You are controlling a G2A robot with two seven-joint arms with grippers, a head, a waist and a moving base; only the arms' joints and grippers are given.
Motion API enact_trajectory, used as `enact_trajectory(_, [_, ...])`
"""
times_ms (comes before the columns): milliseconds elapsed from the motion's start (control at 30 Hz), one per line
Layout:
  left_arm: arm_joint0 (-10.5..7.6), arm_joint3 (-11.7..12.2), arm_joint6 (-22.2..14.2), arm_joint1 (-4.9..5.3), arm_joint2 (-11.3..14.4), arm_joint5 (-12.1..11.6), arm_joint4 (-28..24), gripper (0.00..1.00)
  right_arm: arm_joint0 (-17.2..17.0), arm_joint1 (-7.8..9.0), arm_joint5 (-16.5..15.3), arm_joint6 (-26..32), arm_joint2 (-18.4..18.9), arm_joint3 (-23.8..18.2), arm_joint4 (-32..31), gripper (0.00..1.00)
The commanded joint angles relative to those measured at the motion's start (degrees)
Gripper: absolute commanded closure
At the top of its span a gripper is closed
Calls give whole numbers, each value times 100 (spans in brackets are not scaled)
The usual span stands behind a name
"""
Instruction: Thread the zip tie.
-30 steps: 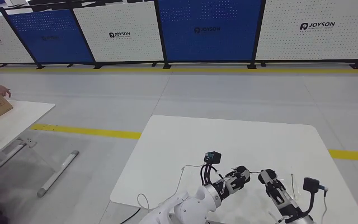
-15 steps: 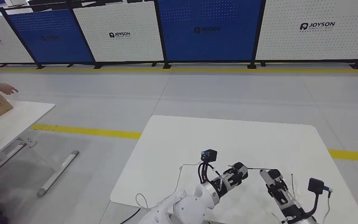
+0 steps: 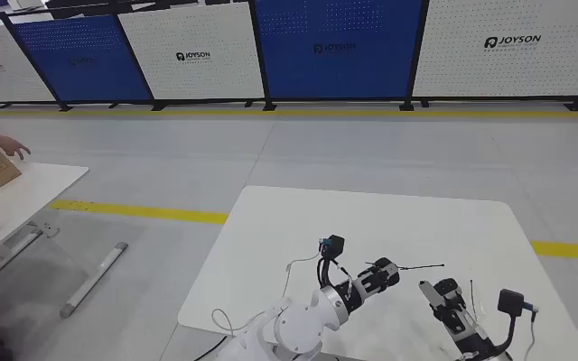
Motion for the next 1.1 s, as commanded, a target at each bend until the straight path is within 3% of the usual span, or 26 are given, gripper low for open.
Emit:
enact_trajectory(0, [18,22,3,-3,-6,-56,-85,100,35,-7,66,-61,-20,-30,-223,0])
enact_trajectory(267, [181,19,56,1,-337,-125,-953,100,-212,24,-22,-813,46,-44,-1356,0])
enact_trajectory(500, [167,-23,-544,41,-423,-126,-1331,100,-355,67,3,-1158,-16,271,-2465,0])
enact_trajectory(567, [122,-19,-800,52,-389,-185,-1372,100,-295,45,350,-1123,-79,270,-2642,0])
enact_trajectory(900, [131,-4,-731,51,-384,-202,-1357,100,-285,40,392,-1125,-98,263,-2656,0])
enact_trajectory(1067, [81,26,-244,10,-239,-79,-1245,100,-164,-4,985,-1128,-285,205,-3251,0])
